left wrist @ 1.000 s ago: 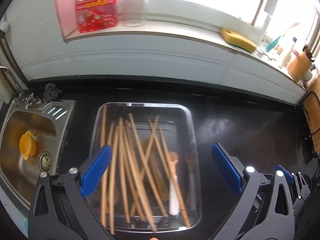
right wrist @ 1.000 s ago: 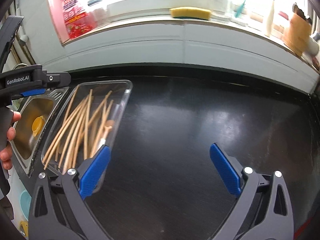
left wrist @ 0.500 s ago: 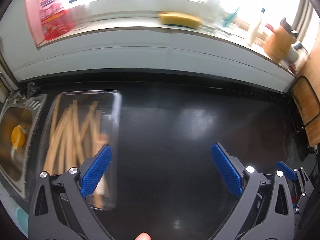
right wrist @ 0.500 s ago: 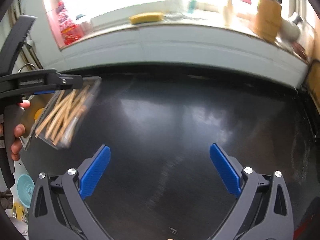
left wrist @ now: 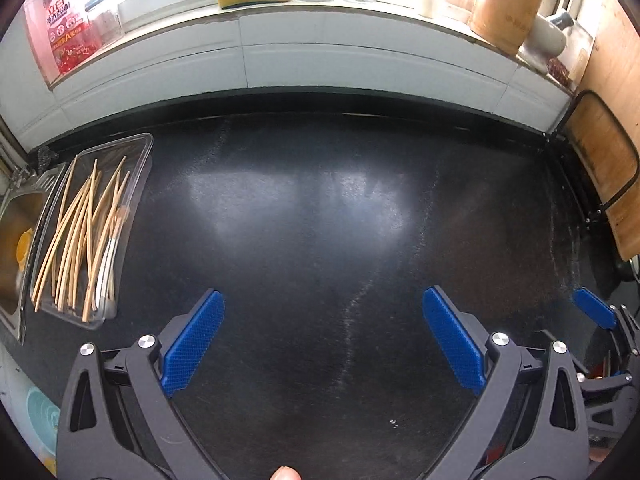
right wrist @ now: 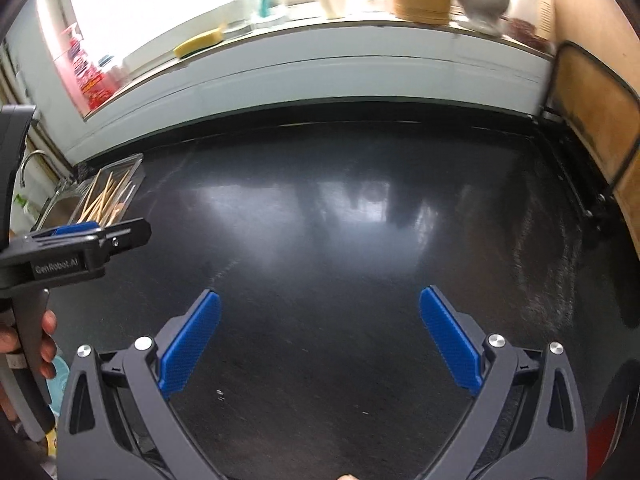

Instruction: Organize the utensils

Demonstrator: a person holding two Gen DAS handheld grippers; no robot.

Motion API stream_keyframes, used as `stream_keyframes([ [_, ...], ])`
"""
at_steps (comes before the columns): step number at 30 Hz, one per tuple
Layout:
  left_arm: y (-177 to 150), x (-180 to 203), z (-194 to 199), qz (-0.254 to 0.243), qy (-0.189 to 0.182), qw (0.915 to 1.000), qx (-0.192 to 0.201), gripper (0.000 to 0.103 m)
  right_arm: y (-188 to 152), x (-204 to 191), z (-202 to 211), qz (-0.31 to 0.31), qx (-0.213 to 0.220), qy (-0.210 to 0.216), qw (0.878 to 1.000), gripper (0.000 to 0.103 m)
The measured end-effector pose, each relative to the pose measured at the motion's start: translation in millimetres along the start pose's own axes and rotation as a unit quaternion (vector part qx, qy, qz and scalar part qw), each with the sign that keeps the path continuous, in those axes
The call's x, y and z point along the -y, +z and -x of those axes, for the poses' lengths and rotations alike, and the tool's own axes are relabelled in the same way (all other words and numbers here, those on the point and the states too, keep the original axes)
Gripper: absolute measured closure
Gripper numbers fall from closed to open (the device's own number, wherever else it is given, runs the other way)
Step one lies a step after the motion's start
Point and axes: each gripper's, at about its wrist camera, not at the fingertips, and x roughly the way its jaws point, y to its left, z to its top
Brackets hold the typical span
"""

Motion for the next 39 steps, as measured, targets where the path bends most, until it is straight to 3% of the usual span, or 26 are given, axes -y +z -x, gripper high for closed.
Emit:
stream_keyframes([
  [6,-10,21,-1,-0.002,0.003,1.0,0.008,0.006,-13,24,8,-0.013,-0.008,-0.017,1.0,0.007],
  [11,-14,36,-2,-0.026,0.034,0.999,0.012,0.006,-15,33,12,-0.017,-0.009,-0.037,0.999,0.007],
  [18,-16,40,-2,-0.04,0.029,0.9987,0.015,0.006,-16,33,14,-0.025,-0.004,-0.041,0.999,0.007],
  [21,-19,38,-3,-0.041,0.011,0.999,0.014,0.006,-20,30,14,-0.026,-0.003,-0.045,0.999,0.007],
  [33,-14,15,-10,-0.047,-0.003,0.9987,0.019,0.006,-18,1,8,-0.025,-0.013,-0.073,0.997,0.007],
  [39,-4,-8,-13,-0.056,0.006,0.9983,0.013,0.006,-11,-19,-5,-0.05,-0.026,-0.071,0.996,0.007],
])
